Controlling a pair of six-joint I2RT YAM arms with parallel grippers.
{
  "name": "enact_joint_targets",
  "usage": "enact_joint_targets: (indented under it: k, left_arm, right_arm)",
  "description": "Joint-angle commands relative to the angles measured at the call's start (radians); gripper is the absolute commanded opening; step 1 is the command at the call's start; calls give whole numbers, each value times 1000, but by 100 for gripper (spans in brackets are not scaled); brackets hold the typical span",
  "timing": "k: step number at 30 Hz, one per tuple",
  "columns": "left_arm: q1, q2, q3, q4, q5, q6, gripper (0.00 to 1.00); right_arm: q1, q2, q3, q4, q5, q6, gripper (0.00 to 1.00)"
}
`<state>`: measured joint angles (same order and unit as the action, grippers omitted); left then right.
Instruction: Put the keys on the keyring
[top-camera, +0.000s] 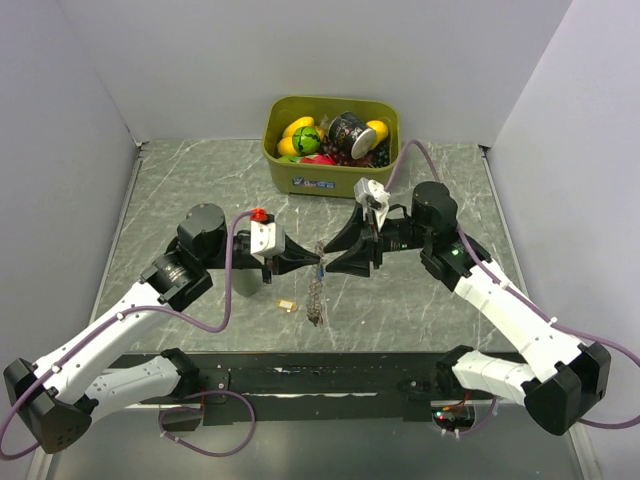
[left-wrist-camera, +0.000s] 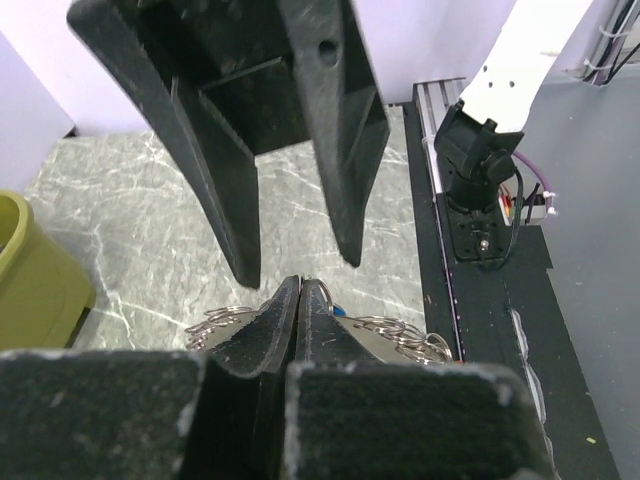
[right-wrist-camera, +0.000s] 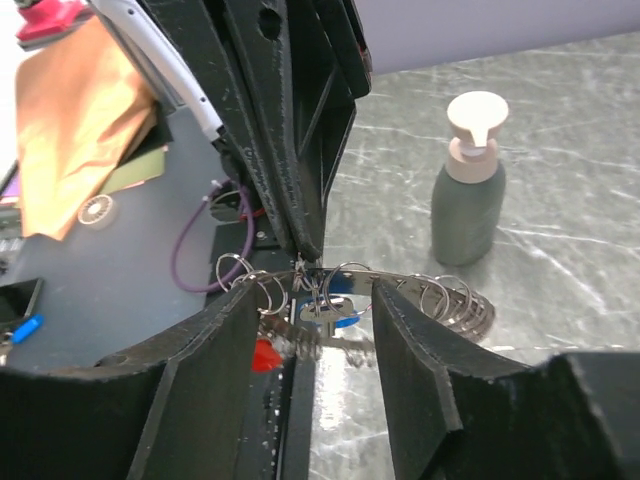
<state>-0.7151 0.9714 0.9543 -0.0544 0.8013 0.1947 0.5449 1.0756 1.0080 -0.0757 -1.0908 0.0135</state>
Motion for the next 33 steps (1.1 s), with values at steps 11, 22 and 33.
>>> enact_joint_targets:
  k: [11,22,33]
  left_arm:
    - [-3,-17,32,111,59,-31,1]
    - [-4,-22,31,122,58,-37,1]
    - [-4,-16,35,110,56,-28,1]
  right_arm:
    - [-5,23,32,109,-52,80,41]
    - [-5,41,38,119,-61,117,0]
    - [-5,37,41,100,-27,112,0]
